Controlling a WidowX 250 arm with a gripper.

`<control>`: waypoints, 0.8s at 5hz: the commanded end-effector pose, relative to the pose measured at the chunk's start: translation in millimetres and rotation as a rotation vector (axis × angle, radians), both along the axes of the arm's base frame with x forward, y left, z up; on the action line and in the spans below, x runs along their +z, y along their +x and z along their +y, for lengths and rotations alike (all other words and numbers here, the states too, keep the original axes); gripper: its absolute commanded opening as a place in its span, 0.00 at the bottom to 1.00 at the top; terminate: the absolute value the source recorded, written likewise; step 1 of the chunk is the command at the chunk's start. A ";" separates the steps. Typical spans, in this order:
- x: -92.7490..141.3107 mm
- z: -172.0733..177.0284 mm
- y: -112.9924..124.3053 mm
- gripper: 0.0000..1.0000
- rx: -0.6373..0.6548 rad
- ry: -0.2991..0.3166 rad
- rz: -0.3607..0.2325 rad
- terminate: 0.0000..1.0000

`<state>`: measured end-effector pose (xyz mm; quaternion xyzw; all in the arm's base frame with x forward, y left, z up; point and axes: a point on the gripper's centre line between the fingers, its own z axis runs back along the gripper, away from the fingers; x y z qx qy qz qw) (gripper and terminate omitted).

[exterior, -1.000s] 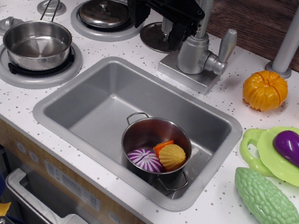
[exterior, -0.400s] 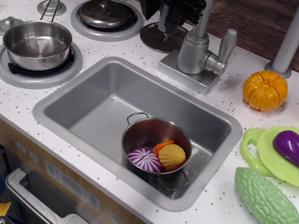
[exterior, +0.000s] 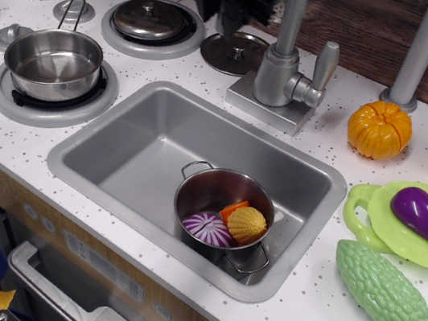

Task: Turn faucet front to left

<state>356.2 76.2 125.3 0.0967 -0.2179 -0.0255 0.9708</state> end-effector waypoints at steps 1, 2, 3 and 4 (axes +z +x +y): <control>14.7 28.7 15.6 0.00 -0.043 0.038 -0.068 0.00; 10.4 36.9 27.7 0.00 -0.060 0.045 -0.109 0.00; 5.0 44.8 45.3 0.00 -0.084 0.041 -0.143 0.00; 1.8 48.5 58.6 0.00 -0.101 0.039 -0.166 0.00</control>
